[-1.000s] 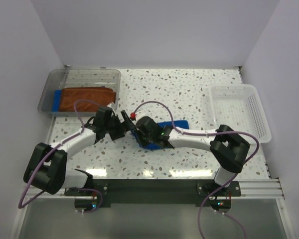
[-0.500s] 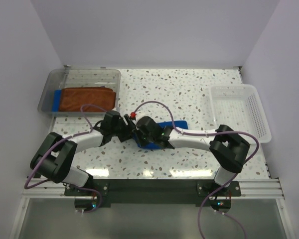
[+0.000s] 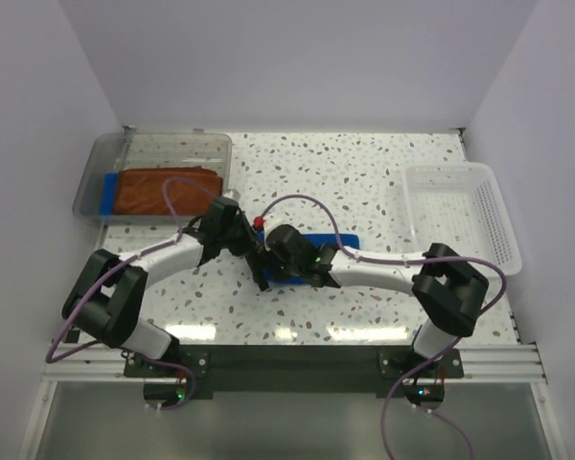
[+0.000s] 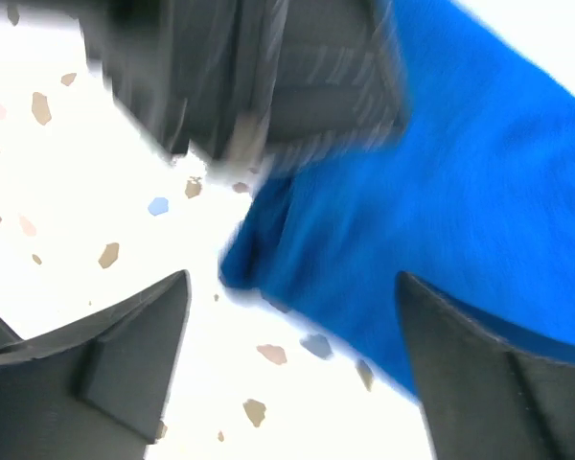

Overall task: Fold and stack the towels
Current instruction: Neatly place the folded towel into the bin

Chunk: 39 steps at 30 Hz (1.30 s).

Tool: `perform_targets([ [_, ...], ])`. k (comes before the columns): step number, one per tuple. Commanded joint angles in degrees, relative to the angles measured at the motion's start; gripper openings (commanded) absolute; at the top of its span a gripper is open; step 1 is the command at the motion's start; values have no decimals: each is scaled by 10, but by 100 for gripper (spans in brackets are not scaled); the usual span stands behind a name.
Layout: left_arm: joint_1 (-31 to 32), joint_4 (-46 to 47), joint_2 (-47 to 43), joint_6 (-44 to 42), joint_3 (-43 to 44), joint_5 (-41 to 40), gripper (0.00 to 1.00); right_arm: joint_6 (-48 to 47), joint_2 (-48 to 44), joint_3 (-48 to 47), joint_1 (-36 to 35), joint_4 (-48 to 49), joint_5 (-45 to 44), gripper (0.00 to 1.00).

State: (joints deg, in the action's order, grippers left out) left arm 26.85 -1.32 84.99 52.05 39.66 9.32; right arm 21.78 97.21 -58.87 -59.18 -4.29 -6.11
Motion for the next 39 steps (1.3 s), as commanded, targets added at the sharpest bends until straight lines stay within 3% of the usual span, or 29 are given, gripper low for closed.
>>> perform_targets([
  [1,-11,-83,17,-113,118,-47,0,-42,-73,8,2,-33,-73,99],
  [10,-117,-294,91,-251,390,-91,0,-67,-225,60,7,-145,-146,99],
  [16,-172,-406,135,-346,540,-181,0,-61,-278,86,7,-187,-160,99],
  [30,-263,-468,275,-507,726,-276,0,-89,-244,58,8,-239,-175,99],
  [39,-319,-467,318,-518,772,-309,0,-109,-196,27,9,-263,-174,99],
])
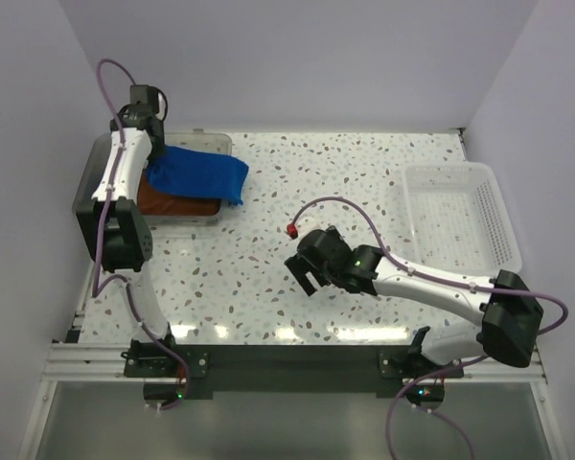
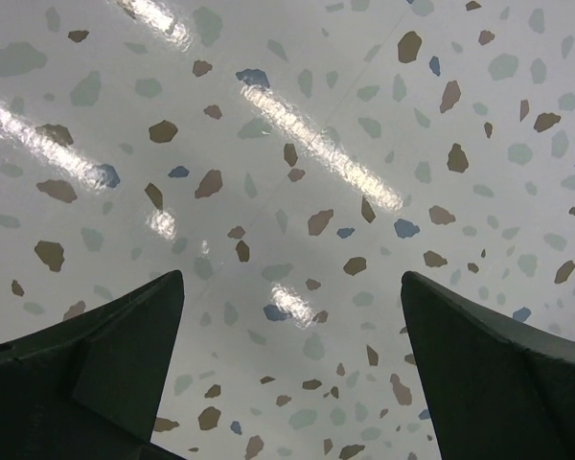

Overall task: Fold and stack the towels
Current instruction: Neatly place the folded towel into the bin

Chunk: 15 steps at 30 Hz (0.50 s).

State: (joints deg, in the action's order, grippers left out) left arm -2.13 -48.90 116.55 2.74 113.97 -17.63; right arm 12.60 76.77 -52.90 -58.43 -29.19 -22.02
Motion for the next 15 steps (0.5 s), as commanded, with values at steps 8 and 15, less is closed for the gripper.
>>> perform_targets([
  [8,-54,36,33,-51,21,-40,0,-22,45,-60,3,-29,-17,99],
  [15,-68,60,68,-69,10,-56,10,-19,56,-62,3,-36,-18,99],
])
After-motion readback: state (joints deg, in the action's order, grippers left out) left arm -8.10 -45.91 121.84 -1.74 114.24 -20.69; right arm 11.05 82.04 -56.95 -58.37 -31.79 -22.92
